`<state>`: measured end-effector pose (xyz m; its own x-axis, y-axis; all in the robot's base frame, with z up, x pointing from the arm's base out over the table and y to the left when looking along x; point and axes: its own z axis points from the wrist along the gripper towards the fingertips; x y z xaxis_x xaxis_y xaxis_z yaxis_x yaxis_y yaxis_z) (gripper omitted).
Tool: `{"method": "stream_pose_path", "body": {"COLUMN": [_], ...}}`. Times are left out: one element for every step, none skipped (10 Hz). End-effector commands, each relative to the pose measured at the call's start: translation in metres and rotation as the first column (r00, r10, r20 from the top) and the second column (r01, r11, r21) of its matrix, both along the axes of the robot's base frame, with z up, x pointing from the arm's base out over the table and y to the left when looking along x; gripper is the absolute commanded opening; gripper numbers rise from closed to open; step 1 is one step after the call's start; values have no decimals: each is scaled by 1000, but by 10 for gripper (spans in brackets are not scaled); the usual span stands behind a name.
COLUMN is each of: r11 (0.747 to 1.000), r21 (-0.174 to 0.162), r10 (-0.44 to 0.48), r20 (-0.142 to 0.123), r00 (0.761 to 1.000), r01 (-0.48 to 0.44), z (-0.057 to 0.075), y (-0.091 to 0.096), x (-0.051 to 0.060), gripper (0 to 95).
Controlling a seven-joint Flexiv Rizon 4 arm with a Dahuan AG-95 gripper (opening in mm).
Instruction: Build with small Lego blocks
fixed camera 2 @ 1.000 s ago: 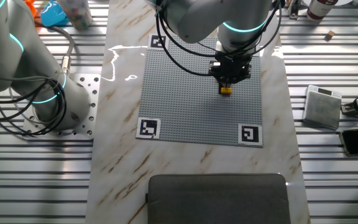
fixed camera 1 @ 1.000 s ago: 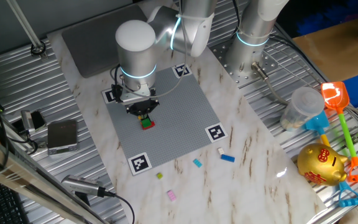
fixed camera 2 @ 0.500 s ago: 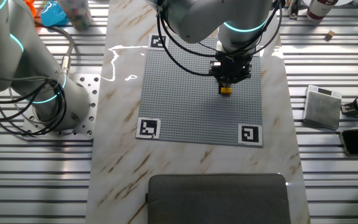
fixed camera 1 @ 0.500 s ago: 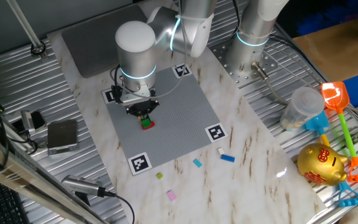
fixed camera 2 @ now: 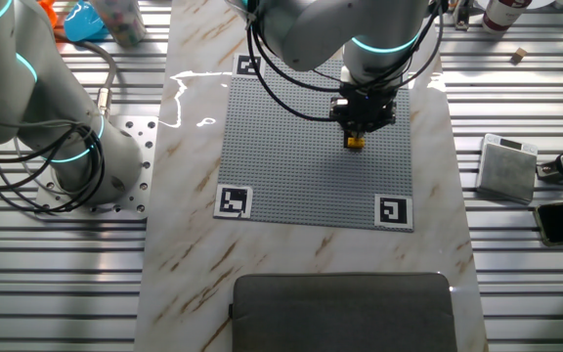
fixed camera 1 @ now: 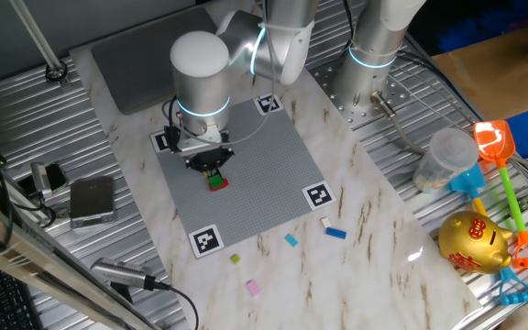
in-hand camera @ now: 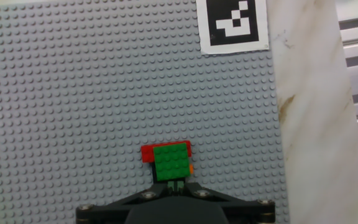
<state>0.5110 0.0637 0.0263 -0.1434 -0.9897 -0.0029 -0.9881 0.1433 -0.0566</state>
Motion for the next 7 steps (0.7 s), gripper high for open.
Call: {"method": "stream_pose_path", "body": {"r11": [1000, 1000, 1000, 1000, 1000, 1000, 1000], "r21": [3, 3, 3, 3, 4, 5, 4], "r10": [-1, -2, -2, -2, -3, -4, -5], "r20": [-1, -1, -1, -1, -1, -1, -1], "r00": [1000, 1000, 1000, 1000, 1000, 1000, 1000], "r01": [1, 2, 2, 2, 3, 4, 5], "z": [0, 0, 0, 0, 0, 0, -1], "y": [0, 0, 0, 0, 1, 2, 3], "x": [0, 0, 0, 0, 0, 0, 1], "gripper": [0, 0, 0, 0, 0, 0, 0]}}
